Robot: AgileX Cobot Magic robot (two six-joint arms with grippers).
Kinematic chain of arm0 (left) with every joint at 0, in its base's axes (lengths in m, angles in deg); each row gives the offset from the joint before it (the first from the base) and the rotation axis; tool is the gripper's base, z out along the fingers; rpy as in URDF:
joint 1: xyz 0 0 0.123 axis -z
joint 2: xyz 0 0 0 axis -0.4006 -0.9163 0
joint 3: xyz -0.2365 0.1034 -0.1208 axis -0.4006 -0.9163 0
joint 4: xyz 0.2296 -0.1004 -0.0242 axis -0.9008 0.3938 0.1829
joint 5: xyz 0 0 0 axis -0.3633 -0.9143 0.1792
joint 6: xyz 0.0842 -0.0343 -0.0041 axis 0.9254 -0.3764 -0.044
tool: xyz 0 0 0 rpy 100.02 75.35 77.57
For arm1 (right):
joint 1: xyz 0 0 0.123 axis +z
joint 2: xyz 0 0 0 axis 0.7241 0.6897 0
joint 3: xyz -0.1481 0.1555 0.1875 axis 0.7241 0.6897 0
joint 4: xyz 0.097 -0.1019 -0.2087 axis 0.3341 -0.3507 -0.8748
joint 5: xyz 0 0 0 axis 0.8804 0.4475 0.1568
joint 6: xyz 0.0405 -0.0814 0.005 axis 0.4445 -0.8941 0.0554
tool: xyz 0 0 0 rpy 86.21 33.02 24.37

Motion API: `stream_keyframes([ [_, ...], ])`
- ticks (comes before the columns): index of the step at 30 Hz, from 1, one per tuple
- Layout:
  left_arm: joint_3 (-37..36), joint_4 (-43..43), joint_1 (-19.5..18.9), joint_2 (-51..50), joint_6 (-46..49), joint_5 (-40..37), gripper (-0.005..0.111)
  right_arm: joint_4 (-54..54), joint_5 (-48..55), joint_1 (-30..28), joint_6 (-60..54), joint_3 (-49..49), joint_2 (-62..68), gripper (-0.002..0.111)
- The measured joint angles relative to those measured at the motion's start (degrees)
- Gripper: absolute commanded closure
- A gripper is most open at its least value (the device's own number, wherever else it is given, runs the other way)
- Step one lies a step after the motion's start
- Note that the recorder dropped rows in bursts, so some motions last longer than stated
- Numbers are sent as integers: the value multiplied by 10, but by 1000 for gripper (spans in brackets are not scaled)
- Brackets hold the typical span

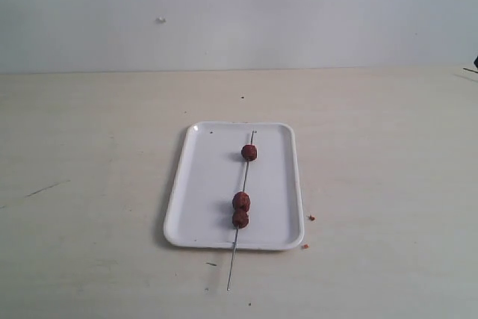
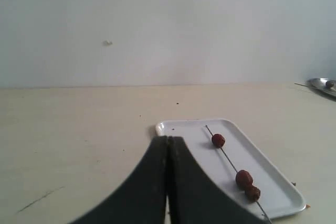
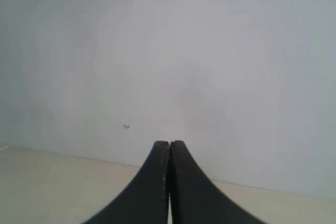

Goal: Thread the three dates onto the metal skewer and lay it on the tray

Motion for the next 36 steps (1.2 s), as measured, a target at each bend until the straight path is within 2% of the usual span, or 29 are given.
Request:
stream_keyframes([
  [1, 0, 0, 0, 0, 0, 0, 107, 1, 25, -21, -4, 0, -13, 108],
  [5, 0, 0, 0, 0, 0, 0, 107, 11, 256, -178, -5, 0, -111, 108],
  [9, 0, 0, 0, 0, 0, 0, 107, 12, 350, -289, -5, 2, -221, 108],
  [10, 0, 0, 0, 0, 0, 0, 107, 12, 356, -298, -5, 2, -239, 108],
  [15, 0, 0, 0, 0, 0, 0, 107, 12, 376, -307, -5, 2, -288, 108],
  [22, 0, 0, 0, 0, 0, 0, 107, 4, 382, -307, 10, 22, -294, 108],
  [29, -1, 0, 0, 0, 0, 0, 107, -174, 376, -307, 187, 95, -333, 108],
  [36, -1, 0, 0, 0, 0, 0, 107, -196, 396, -307, 245, 107, -354, 108],
])
